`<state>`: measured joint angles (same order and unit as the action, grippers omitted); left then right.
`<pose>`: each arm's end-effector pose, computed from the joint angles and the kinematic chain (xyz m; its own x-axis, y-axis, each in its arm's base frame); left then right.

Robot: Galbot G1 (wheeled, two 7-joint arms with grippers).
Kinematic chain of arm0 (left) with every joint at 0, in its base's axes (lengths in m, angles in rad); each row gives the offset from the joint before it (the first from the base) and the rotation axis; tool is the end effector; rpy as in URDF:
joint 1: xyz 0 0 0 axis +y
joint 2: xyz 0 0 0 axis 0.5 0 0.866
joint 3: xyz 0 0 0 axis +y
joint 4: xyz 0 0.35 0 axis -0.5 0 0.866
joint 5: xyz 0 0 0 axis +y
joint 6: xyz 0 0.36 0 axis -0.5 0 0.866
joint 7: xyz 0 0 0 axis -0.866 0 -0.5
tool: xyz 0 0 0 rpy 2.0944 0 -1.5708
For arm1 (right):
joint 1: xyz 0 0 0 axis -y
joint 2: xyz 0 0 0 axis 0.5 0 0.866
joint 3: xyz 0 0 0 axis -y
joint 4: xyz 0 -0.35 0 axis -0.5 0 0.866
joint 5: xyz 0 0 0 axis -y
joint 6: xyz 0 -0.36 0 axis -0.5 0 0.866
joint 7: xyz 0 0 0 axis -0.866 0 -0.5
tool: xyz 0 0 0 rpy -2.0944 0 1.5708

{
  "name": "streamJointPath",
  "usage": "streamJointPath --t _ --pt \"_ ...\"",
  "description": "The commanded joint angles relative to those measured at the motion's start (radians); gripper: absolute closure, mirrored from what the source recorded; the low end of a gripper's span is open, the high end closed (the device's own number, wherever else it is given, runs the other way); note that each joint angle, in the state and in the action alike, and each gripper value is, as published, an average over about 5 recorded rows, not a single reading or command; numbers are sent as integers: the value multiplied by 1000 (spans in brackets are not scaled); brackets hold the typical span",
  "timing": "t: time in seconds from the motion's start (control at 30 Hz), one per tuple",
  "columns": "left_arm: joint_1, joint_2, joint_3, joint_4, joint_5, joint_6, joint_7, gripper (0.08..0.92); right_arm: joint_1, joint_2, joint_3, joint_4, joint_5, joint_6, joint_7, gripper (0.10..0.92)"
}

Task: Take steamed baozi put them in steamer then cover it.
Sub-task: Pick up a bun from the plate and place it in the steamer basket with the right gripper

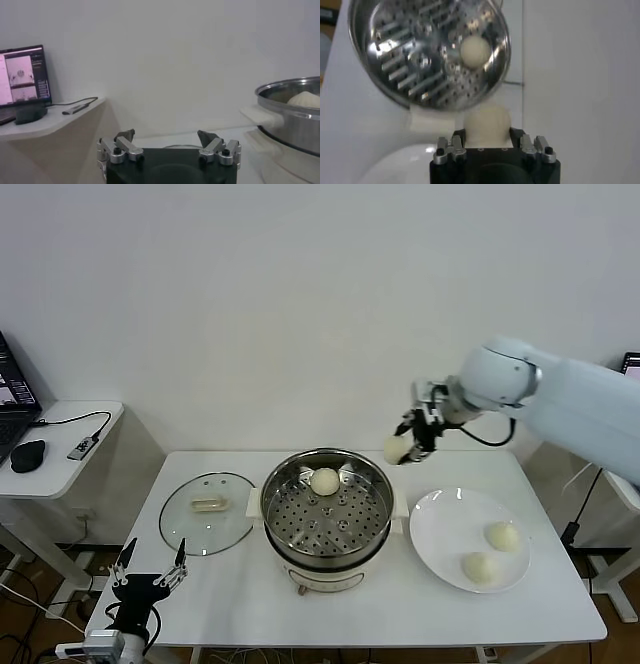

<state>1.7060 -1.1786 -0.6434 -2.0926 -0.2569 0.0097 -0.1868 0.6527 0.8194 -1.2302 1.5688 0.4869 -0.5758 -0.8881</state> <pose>0.1573 0.0997 -0.3030 -0.9892 -0.0913 0.1148 -0.0734 0.9857 0.1516 0.5022 0.0193 -0.0009 -0.3253 -0.3076 0.8942 -0.9317 -0.0572 -0.3586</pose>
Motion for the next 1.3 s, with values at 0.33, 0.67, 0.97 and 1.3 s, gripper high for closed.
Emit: streamJointPath --t 0.33,0.67,0.97,1.3 --pt "0 -18 -4 1 2 0 0 177 -114 383 -58 -95 150 -150 145 460" --pt "-3 -24 -4 -2 2 -1 0 177 -173 453 -65 -171 90 -147 142 458" --pt "-9 -22 -7 7 2 -1 0 177 -194 475 -55 -208 54 -131 136 457" --pt "-11 -24 -6 11 4 -3 -1 177 -210 486 -55 -242 -34 -91 117 457"
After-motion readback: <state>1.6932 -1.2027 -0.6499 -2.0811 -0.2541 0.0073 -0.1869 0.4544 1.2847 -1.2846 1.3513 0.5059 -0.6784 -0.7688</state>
